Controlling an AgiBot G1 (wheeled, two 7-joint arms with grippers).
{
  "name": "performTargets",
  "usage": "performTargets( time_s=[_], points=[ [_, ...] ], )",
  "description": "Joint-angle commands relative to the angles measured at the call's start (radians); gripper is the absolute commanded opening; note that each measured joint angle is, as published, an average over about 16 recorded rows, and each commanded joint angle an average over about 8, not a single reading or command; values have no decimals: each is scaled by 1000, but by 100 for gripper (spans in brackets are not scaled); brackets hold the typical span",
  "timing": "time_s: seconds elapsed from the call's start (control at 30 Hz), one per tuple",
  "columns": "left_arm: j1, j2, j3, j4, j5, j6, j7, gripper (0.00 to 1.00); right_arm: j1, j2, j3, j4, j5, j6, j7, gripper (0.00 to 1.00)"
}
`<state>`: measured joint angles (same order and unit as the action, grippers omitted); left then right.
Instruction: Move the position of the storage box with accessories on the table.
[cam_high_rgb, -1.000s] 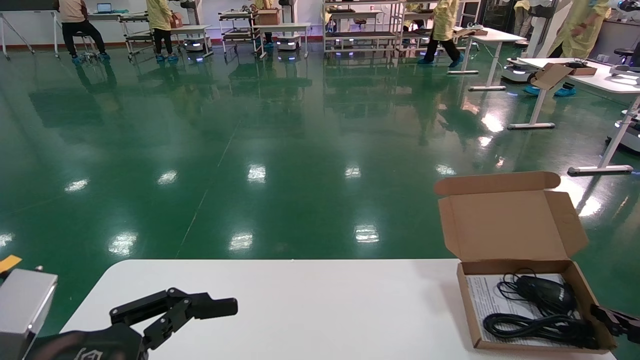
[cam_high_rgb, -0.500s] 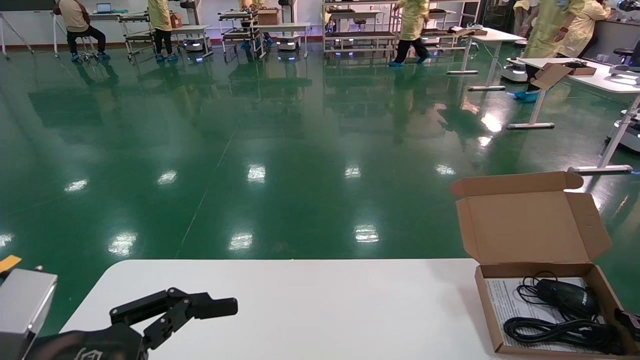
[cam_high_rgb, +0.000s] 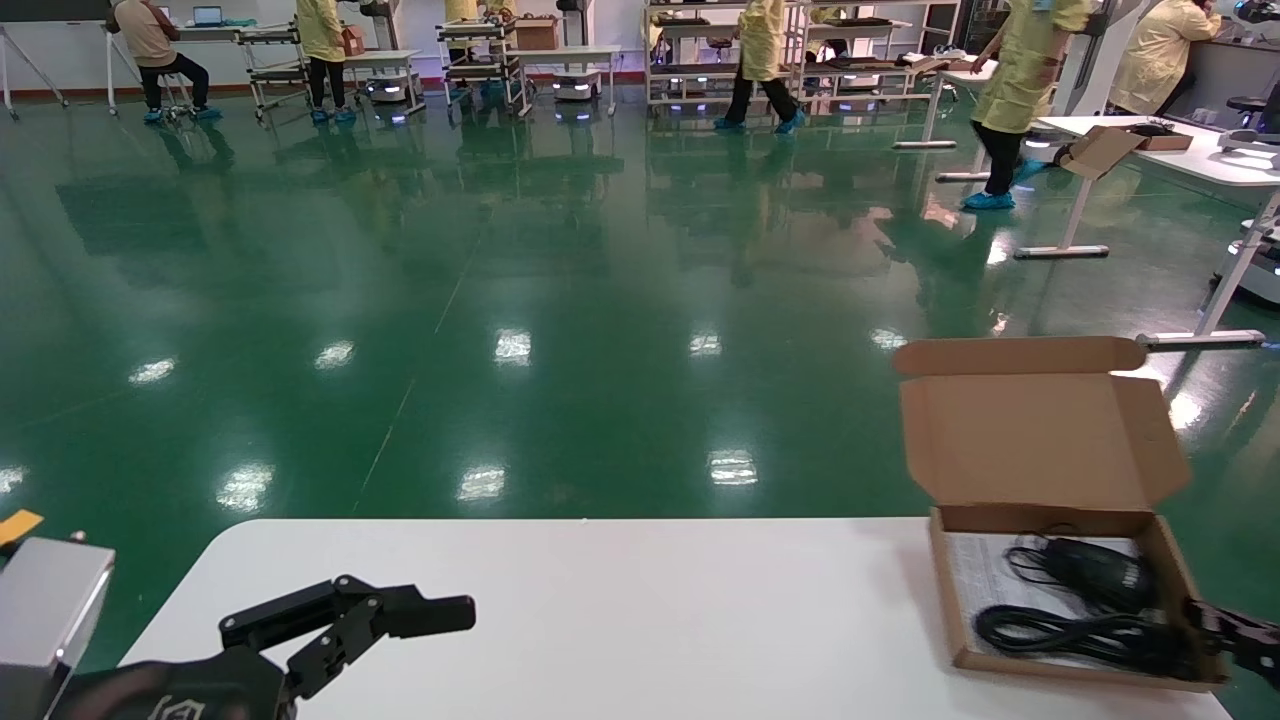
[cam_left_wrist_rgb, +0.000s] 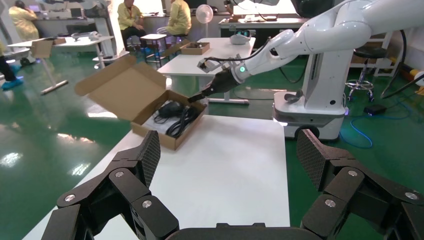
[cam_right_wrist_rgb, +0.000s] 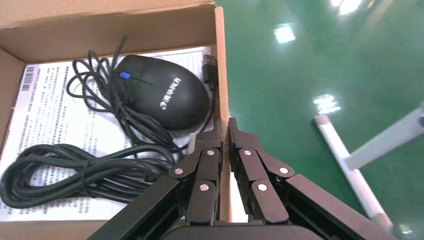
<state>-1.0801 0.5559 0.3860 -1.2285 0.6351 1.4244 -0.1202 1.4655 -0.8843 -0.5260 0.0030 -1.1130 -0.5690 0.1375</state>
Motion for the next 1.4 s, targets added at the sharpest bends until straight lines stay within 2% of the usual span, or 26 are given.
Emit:
performTargets(
  time_s=[0.03, 0.43, 0.5, 0.73, 0.77, 1.4],
  points=[
    [0, 0, 0, 0, 0, 0, 0, 100, 0, -17, 1, 0, 1, 11, 2, 0],
    [0, 0, 0, 0, 0, 0, 0, 100, 8, -22, 1, 0, 1, 10, 3, 0],
    [0, 0, 0, 0, 0, 0, 0, 100, 10, -22, 1, -1, 1, 8, 4, 5],
    [0, 0, 0, 0, 0, 0, 0, 100, 11, -21, 1, -2, 1, 1, 6, 90],
    [0, 0, 0, 0, 0, 0, 0, 100, 11, -20, 1, -2, 1, 1, 6, 98],
    [0, 0, 0, 0, 0, 0, 0, 100, 14, -9, 8, 5, 12, -13, -1, 100]
  ],
)
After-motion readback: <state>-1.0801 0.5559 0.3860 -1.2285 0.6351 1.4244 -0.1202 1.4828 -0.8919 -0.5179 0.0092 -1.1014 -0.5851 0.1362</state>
